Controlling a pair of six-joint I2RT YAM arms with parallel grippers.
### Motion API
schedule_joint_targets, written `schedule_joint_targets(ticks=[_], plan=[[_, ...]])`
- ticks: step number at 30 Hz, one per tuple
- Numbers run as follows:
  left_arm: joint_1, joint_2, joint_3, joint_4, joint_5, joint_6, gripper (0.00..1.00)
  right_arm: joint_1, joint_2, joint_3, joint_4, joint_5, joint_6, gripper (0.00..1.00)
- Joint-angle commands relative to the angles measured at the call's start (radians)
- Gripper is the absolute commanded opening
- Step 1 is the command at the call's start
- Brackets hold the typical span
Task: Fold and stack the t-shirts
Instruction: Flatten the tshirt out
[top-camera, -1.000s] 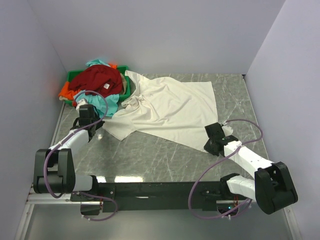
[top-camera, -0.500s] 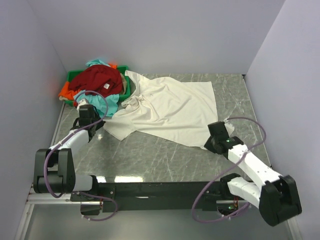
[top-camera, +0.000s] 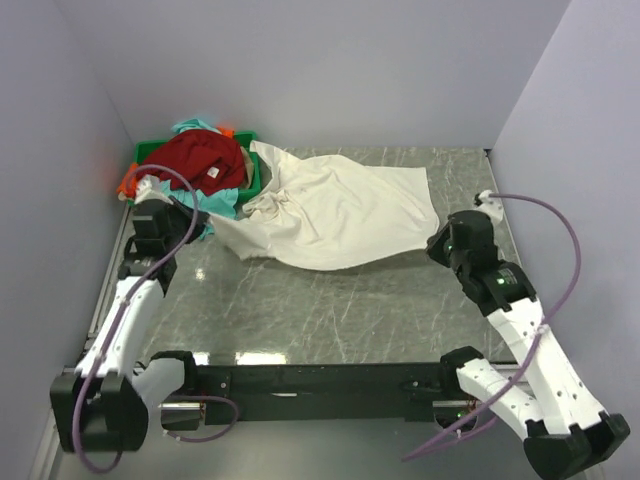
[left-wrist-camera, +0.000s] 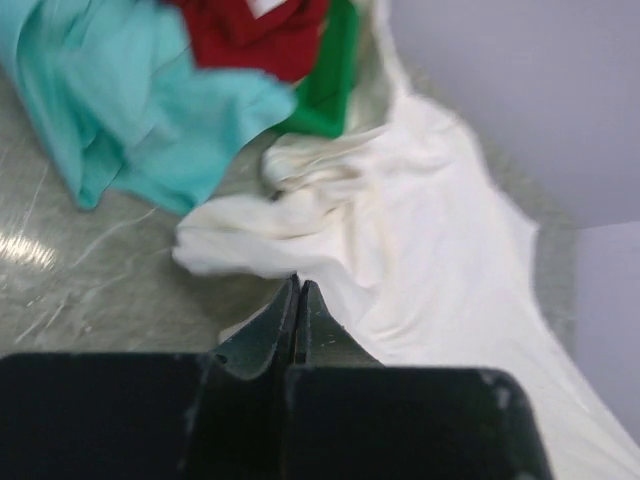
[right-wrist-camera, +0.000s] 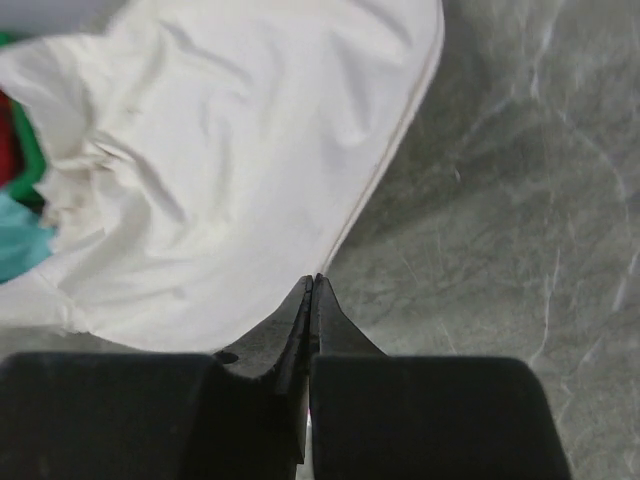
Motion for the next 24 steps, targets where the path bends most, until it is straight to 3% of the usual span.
schedule_joint_targets(ticks=[1, 8, 16, 20, 24], plan=[[-0.001, -0.163, 0.144, -0.113, 0.018, -0.011, 0.01, -0.006, -0.081, 0.145, -0.049, 0.042, -0.061, 0.0], [0.001, -0.385, 0.449, -0.344, -0.047, 0.027, 0.0, -0.006, -0.189, 0.444, -0.131, 0.065, -0.115, 0.0], [-0.002, -0.393, 0.822, -0.485, -0.033, 0.063, 0.0, -0.006, -0.194, 0.754, -0.193, 0.038, -0.155, 0.0], [-0.001, -0.343, 0.905, -0.472, 0.011, 0.056, 0.01, -0.006, -0.159, 0.825, -0.168, 0.007, -0.175, 0.0], [-0.001, -0.255, 0.858, -0.355, 0.086, 0.021, 0.0, -0.006, -0.1, 0.758, -0.102, 0.041, -0.193, 0.0]])
